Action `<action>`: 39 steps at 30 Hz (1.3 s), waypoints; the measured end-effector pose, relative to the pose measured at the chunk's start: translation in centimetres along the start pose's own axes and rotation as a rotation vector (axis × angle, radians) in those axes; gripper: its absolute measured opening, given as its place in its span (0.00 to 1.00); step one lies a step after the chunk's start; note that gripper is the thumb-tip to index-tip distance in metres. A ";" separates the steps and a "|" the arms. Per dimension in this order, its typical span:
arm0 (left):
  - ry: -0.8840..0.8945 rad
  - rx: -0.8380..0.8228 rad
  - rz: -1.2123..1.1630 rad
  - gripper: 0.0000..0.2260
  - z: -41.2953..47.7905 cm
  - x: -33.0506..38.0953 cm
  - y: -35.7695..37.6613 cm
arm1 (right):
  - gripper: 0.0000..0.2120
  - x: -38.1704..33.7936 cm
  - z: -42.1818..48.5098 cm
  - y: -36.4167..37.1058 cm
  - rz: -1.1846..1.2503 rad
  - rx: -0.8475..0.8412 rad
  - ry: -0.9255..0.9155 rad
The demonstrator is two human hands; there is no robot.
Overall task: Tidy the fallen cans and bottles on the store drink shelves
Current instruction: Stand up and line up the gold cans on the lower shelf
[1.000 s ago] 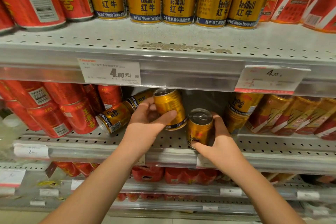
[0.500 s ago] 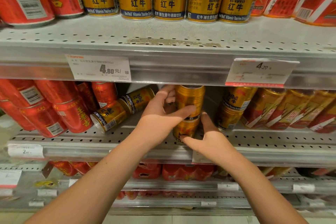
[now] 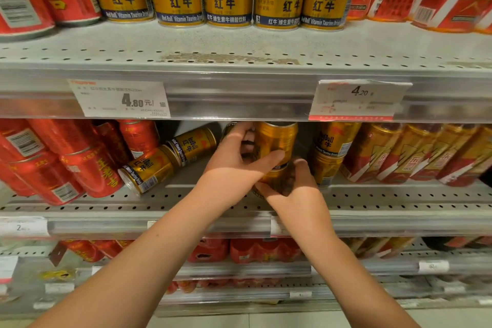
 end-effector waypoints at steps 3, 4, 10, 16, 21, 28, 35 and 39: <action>-0.032 0.027 0.022 0.19 1.4 0.5 1.1 | 0.36 -0.2 0.6 -1.0 -0.063 0.066 0.033; -0.039 0.033 0.016 0.18 1.8 0.5 1.5 | 0.36 -0.3 0.6 -1.4 -0.114 0.089 0.050; -0.023 0.015 -0.009 0.20 3.1 0.4 2.8 | 0.38 -0.1 -1.8 -2.3 -0.276 0.091 0.025; 0.014 -0.013 -0.090 0.22 3.6 0.1 3.4 | 0.09 1.2 -2.6 -1.7 -0.182 0.026 -0.029; 0.008 0.141 0.033 0.17 1.3 -1.0 0.5 | 0.10 -0.7 -1.6 0.0 -0.055 -0.100 -0.192; -0.137 0.279 0.636 0.20 -2.2 -2.5 -8.4 | 0.25 -5.2 1.3 4.5 -0.055 -0.125 -0.219; -0.136 -0.024 1.060 0.29 0.1 -5.1 -9.2 | 0.26 -9.1 6.2 6.4 -0.210 0.094 -0.018; -0.161 -0.092 1.320 0.33 0.7 -6.6 -9.3 | 0.23 -9.4 7.7 7.0 -0.253 0.119 0.101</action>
Point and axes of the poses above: each hand's wrist, its own z-axis towards the middle knuckle, its own y-axis out of the palm, x = y × z, the point moved 8 cm from there along z, towards the middle knuckle, and after that the axes turned 12 degrees about -x, right-handed, at the moved point
